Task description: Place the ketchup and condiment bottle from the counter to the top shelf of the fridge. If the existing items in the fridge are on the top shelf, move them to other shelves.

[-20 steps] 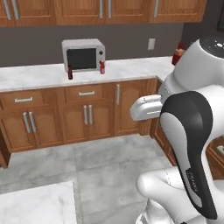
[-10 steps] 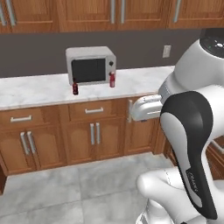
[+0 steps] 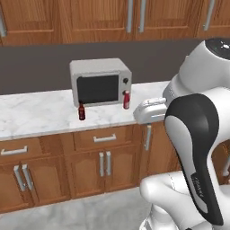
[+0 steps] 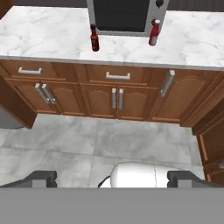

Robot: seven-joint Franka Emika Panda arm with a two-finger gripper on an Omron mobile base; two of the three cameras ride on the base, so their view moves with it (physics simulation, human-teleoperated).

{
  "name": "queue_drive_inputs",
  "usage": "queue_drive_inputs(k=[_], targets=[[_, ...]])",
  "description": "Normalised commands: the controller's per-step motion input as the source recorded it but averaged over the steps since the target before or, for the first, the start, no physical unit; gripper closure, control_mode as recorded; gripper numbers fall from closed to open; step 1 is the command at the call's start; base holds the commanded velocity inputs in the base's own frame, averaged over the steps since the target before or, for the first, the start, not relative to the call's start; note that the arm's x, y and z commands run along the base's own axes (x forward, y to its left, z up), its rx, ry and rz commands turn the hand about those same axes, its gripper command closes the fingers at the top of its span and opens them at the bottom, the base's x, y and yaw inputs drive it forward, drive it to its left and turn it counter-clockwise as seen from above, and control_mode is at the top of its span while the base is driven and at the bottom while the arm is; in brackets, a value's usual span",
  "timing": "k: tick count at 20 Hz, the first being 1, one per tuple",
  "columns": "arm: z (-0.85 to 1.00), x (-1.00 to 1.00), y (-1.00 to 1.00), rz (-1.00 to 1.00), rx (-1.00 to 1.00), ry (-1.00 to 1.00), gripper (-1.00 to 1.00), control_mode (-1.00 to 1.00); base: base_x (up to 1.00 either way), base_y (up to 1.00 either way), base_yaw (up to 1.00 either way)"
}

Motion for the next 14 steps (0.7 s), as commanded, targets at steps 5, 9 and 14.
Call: queue_drive_inputs(k=[5, 9, 14], targets=[[0.00, 0.00, 0.00, 0.00, 0.00, 0.00, -1.00, 1.00, 1.00, 0.38, 0.00], [0.00, 0.00, 0.00, 0.00, 0.00, 0.00, -1.00, 1.00, 0.87, 0.57, 0.00], [0.00, 0.00, 0.00, 0.00, 0.00, 0.00, -1.00, 1.00, 0.35, 0.41, 0.00]])
